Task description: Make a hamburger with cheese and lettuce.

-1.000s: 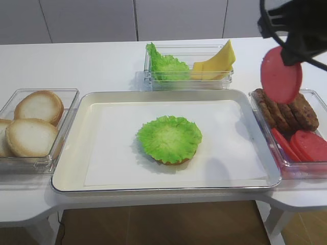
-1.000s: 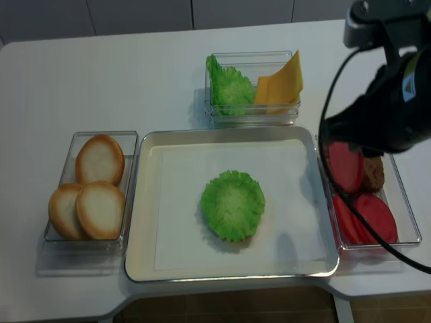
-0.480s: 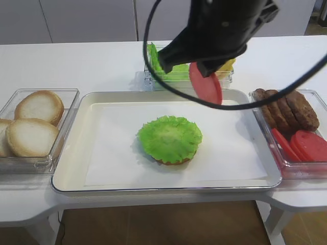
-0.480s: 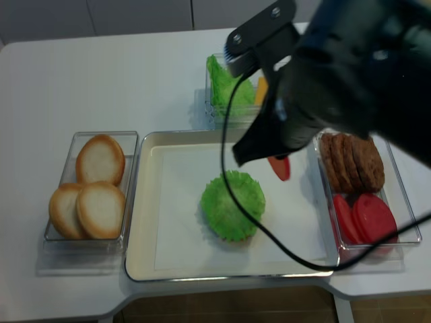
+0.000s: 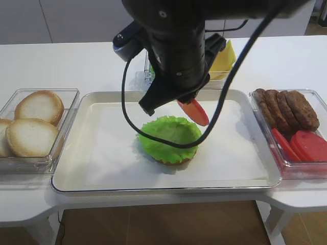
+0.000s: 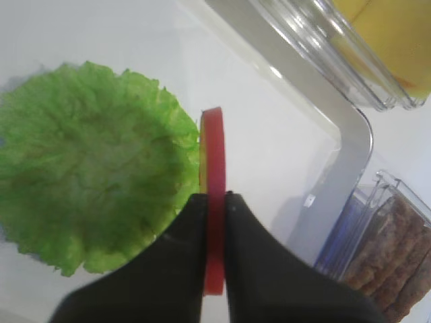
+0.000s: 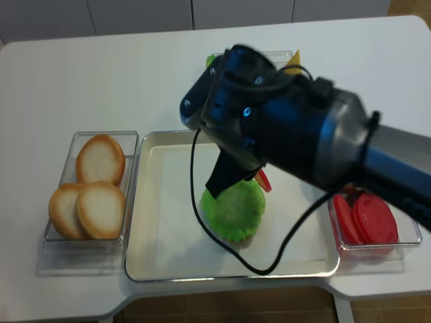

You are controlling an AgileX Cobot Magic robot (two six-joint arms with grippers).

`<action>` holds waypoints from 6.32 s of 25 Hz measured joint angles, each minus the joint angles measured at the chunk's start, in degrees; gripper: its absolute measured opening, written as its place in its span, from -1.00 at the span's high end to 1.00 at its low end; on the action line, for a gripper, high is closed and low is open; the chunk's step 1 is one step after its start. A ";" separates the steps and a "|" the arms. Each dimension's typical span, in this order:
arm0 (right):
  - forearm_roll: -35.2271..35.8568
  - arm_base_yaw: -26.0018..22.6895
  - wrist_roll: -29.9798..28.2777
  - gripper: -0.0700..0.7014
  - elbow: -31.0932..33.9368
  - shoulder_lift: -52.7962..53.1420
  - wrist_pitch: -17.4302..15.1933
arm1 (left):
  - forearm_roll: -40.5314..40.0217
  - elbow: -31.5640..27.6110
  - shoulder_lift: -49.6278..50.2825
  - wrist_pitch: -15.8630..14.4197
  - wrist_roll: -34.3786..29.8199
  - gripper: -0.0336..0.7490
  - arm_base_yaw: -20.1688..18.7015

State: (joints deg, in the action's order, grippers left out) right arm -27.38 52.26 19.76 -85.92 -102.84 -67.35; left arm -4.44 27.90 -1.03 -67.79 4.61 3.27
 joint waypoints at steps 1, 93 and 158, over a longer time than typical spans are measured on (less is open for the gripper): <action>-0.16 0.00 -0.16 0.72 0.00 -0.49 0.00 | 0.00 0.00 0.00 0.00 0.00 -0.18 0.00; 28.20 -42.12 -11.89 -0.24 2.11 15.79 -3.56 | 0.00 0.00 0.00 0.00 0.00 -0.18 0.00; 31.02 -50.76 -19.14 -0.24 58.18 104.00 2.42 | 0.00 0.00 0.00 0.00 0.00 -0.18 0.00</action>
State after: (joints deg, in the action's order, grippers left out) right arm 3.64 1.50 0.62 -27.74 1.16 -64.93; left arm -4.44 27.90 -1.03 -67.79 4.61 3.27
